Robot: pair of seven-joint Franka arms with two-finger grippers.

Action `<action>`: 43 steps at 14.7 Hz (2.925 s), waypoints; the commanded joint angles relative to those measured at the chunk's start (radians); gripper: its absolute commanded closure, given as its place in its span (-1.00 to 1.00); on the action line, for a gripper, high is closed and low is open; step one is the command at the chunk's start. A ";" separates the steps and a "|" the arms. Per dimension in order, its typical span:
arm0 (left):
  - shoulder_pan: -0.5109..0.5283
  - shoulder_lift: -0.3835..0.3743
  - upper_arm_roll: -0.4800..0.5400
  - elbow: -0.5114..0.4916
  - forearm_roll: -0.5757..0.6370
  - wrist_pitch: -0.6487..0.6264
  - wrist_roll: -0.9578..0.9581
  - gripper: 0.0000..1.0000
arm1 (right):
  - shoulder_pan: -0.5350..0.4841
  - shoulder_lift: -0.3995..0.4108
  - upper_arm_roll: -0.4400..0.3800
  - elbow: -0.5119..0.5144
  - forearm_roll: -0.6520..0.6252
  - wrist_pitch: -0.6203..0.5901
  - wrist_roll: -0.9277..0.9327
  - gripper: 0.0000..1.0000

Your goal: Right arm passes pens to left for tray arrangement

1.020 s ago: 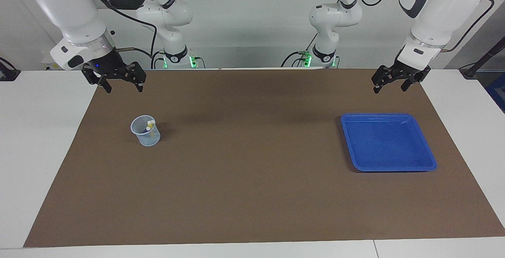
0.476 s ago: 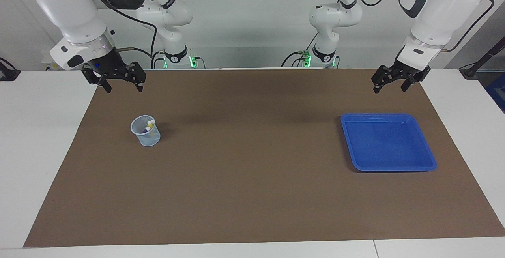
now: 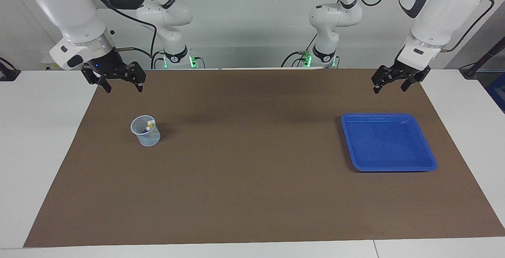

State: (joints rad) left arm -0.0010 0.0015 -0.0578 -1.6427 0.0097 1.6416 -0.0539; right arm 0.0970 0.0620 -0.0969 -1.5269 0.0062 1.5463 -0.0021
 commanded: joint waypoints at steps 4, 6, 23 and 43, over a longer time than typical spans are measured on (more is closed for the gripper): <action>-0.008 -0.018 0.009 -0.019 0.004 -0.006 0.002 -1.00 | 0.003 0.010 0.003 0.013 -0.040 -0.015 0.016 -1.00; -0.008 -0.018 0.009 -0.019 0.004 -0.006 0.003 -1.00 | 0.000 0.010 0.003 0.014 -0.041 -0.014 0.008 -1.00; -0.008 -0.018 0.009 -0.019 0.004 -0.006 0.002 -1.00 | -0.013 -0.065 0.005 -0.283 -0.023 0.245 -0.054 -1.00; -0.008 -0.018 0.007 -0.019 0.004 -0.006 0.003 -1.00 | 0.027 -0.045 0.008 -0.545 -0.023 0.524 -0.021 -0.88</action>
State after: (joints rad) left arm -0.0010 0.0015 -0.0578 -1.6427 0.0097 1.6412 -0.0539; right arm 0.1235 0.0478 -0.0899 -1.9969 -0.0221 2.0029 -0.0296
